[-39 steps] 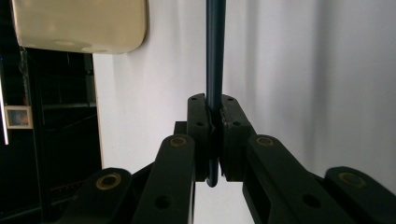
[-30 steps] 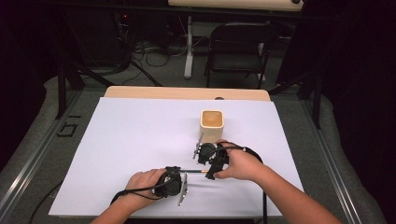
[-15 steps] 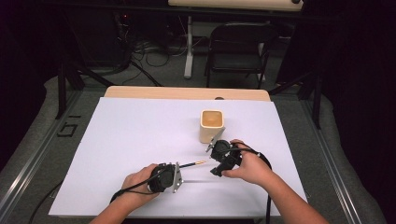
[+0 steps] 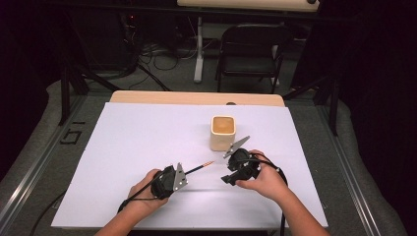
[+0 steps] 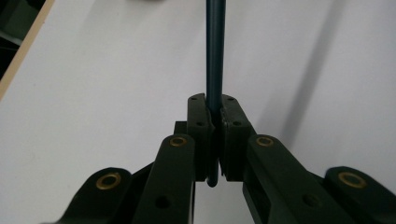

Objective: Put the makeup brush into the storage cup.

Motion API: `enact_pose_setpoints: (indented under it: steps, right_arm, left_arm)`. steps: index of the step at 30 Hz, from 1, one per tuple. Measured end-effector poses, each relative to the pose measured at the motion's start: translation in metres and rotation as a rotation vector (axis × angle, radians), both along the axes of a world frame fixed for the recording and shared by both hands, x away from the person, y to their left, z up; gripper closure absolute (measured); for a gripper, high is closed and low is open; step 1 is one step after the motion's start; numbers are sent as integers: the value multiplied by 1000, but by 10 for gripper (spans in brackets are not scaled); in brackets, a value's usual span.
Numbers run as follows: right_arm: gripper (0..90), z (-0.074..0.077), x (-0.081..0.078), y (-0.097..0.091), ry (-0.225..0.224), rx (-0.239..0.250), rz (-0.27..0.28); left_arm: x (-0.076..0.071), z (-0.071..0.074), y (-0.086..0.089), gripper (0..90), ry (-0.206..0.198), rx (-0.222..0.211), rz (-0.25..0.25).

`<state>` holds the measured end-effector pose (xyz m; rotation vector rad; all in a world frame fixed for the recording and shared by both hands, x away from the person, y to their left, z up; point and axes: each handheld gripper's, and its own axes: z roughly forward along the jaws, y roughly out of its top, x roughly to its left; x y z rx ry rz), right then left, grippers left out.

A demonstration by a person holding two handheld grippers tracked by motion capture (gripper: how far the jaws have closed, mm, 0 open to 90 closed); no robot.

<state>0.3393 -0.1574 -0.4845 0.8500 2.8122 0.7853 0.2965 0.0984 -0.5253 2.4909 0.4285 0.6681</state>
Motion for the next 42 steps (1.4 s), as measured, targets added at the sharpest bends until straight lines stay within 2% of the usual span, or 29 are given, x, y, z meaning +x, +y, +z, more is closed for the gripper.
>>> enact_pose_setpoints:
  steps: [2, 4, 6, 7, 13, 14, 18, 19, 20, 22, 25, 26, 28, 30, 33, 36, 42]
  right_arm:
    - [503, -1, 0, 0, -9, -3, -3]
    - [502, -3, -1, 0, -16, 24, -19]
    - [498, -3, -1, -1, -13, 17, -19]
    - [498, -6, -1, 0, -27, 38, -30]
    - [497, -9, -2, -3, -51, 82, -34]
    - [497, -11, -3, -2, -58, 107, -47]
    - [497, -14, -6, -1, -39, 98, -46]
    - [497, -18, -7, 1, -70, 142, -59]
    - [497, -18, -7, 0, -50, 127, -53]
    - [504, -20, -8, 1, -57, 136, -57]
    - [519, -22, -9, 0, -51, 160, -68]
    - [521, -25, -10, 1, -68, 193, -81]
    - [521, -26, -10, 0, -39, 200, -86]
    - [520, -28, -10, 1, -45, 215, -93]
    - [521, -31, -11, 1, -38, 247, -108]
    - [524, -31, -12, 0, -39, 249, -122]
    - [543, -32, -12, -6, -42, 361, -184]
  left_arm:
    - [0, 0, 1, 849, 12, -25, 8]
    - [2, 1, 2, 849, 32, -54, 11]
    - [3, 2, 4, 849, 58, -82, 18]
    - [4, 2, 5, 849, 70, -101, 21]
    - [8, 1, 11, 849, 133, -192, 41]
    - [9, 1, 12, 849, 143, -210, 44]
    - [11, 0, 14, 849, 183, -267, 48]
    - [12, 0, 15, 849, 192, -279, 48]
    - [12, 0, 16, 849, 199, -287, 48]
    - [14, -1, 18, 849, 217, -316, 53]
    - [15, -1, 19, 849, 241, -352, 58]
    - [16, -2, 20, 849, 248, -362, 59]
    - [17, -3, 21, 849, 265, -401, 64]
    - [18, -3, 23, 849, 282, -431, 70]
    - [18, -4, 24, 849, 295, -460, 71]
    - [19, -5, 26, 849, 301, -484, 73]
    - [19, -6, 27, 849, 309, -516, 88]
